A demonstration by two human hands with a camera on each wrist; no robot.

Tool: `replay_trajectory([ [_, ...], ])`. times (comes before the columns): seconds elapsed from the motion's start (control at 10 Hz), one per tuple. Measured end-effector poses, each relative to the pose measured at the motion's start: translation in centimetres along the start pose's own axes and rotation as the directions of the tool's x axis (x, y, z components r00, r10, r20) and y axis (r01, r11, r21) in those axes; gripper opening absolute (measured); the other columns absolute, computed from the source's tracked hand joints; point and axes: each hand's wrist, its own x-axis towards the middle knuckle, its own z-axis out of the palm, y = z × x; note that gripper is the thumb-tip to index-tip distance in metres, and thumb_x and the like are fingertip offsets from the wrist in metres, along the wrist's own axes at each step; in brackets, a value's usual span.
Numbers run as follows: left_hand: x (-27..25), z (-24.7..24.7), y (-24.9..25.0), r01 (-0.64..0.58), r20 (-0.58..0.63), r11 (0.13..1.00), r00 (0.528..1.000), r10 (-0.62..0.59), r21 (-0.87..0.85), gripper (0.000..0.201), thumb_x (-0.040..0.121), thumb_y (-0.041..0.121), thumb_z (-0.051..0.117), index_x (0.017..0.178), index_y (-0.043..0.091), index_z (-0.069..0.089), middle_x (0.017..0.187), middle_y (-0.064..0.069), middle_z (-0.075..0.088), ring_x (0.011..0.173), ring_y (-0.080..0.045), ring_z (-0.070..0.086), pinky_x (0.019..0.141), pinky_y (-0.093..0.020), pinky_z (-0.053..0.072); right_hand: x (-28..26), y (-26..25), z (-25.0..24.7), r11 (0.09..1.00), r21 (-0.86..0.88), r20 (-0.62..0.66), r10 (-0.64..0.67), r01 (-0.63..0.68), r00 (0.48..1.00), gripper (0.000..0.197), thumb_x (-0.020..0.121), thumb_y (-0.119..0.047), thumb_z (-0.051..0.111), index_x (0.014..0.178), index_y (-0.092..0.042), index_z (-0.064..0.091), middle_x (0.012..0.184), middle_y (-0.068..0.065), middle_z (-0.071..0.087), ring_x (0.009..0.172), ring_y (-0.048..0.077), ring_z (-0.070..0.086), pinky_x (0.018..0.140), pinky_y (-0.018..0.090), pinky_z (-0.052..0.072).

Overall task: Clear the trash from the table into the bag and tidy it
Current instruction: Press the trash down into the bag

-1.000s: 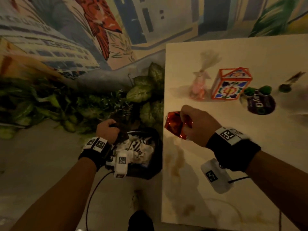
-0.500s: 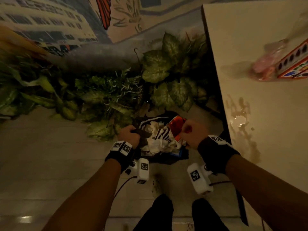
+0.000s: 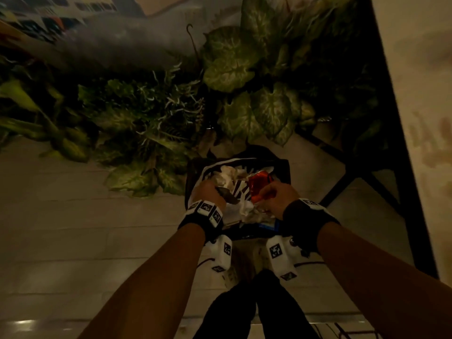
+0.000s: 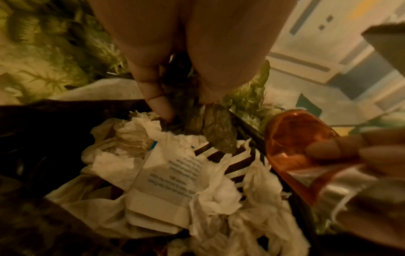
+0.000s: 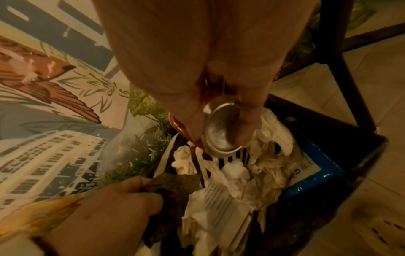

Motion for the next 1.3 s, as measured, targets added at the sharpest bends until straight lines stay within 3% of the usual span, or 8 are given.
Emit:
replay_trajectory([
  [0.2,4.6,5.0,-1.5,-0.062,0.113,0.947,0.993,0.028,0.316,0.071,0.093,0.03,0.052,0.149,0.009,0.013,0.156,-0.012,0.015,0.143,-0.03,0.017,0.119,-0.042,0.014,5.4,1.5,2.0,0.988,-0.153,0.031,-0.024,0.029,0.999,0.015,0.077,-0.017,0.074,0.076,-0.027,0.063,0.118,0.008,0.061,0.108,0.029,0.058,0.094,0.033,0.047],
  [0.5,7.6,8.5,-3.1,-0.02,0.143,0.971,0.99,-0.015,0.237,0.059,0.09,0.024,0.057,0.139,0.001,0.034,0.145,-0.018,0.035,0.135,-0.033,0.034,0.112,-0.043,0.03,10.5,3.5,4.1,0.992,-0.125,0.034,0.014,-0.01,0.999,0.026,0.08,-0.012,0.07,0.067,-0.027,0.053,0.118,0.014,0.061,0.112,0.031,0.055,0.097,0.034,0.045],
  [0.6,7.9,8.9,-3.4,0.013,0.166,0.972,0.985,-0.053,0.234,0.064,0.091,0.029,0.056,0.142,0.002,0.029,0.148,-0.017,0.032,0.137,-0.033,0.031,0.113,-0.043,0.028,11.4,4.2,4.6,0.993,-0.117,0.035,0.028,-0.024,0.999,0.018,0.079,-0.014,0.072,0.096,-0.008,0.067,0.122,0.014,0.059,0.116,0.032,0.053,0.1,0.036,0.043],
  [0.7,7.9,8.5,-3.1,-0.007,0.126,0.97,0.992,-0.025,0.244,0.059,0.092,0.026,0.055,0.141,0.002,0.034,0.145,-0.017,0.036,0.134,-0.031,0.036,0.112,-0.038,0.03,11.0,3.7,4.6,0.994,-0.105,0.041,0.011,-0.007,0.999,0.008,0.079,-0.01,0.07,0.085,-0.014,0.067,0.122,0.014,0.059,0.115,0.031,0.053,0.102,0.037,0.043],
  [0.8,7.3,6.9,-2.9,0.001,0.188,0.978,0.981,-0.04,0.207,0.065,0.087,0.03,0.06,0.142,0.01,0.032,0.143,-0.014,0.039,0.13,-0.033,0.041,0.107,-0.041,0.037,10.0,3.6,4.2,0.993,-0.111,0.021,-0.026,0.028,0.999,0.021,0.075,-0.012,0.07,0.076,-0.026,0.054,0.126,0.015,0.054,0.113,0.033,0.053,0.101,0.04,0.044],
  [1.0,0.6,0.8,-0.2,-0.088,0.16,0.995,0.984,0.078,0.057,0.058,0.085,0.032,0.063,0.138,0.021,0.04,0.136,-0.007,0.048,0.123,-0.028,0.048,0.104,-0.034,0.04,4.4,1.7,1.3,0.992,-0.102,0.024,-0.077,0.079,0.997,0.048,0.066,-0.01,0.076,0.111,-0.022,0.063,0.12,0.005,0.054,0.113,0.024,0.053,0.098,0.035,0.045],
  [1.1,-1.8,-1.5,0.3,-0.106,0.148,0.994,0.984,0.103,0.011,0.046,0.087,0.02,0.061,0.131,0.014,0.048,0.128,-0.009,0.054,0.118,-0.029,0.052,0.096,-0.027,0.042,0.6,0.1,0.0,0.989,-0.081,0.027,-0.125,0.127,0.992,0.045,0.068,-0.008,0.072,0.105,-0.033,0.065,0.119,0.004,0.058,0.114,0.024,0.055,0.097,0.032,0.046],
  [1.3,-8.2,-6.5,3.2,-0.146,0.054,0.989,0.988,0.146,0.01,0.032,0.088,0.018,0.06,0.119,0.011,0.054,0.109,-0.007,0.06,0.106,-0.025,0.059,0.075,-0.019,0.038,-10.9,-3.8,-3.7,0.966,-0.114,0.132,-0.216,0.231,0.967,0.029,0.081,-0.017,0.068,0.109,-0.015,0.064,0.108,0.004,0.062,0.107,0.025,0.059,0.09,0.028,0.048],
])
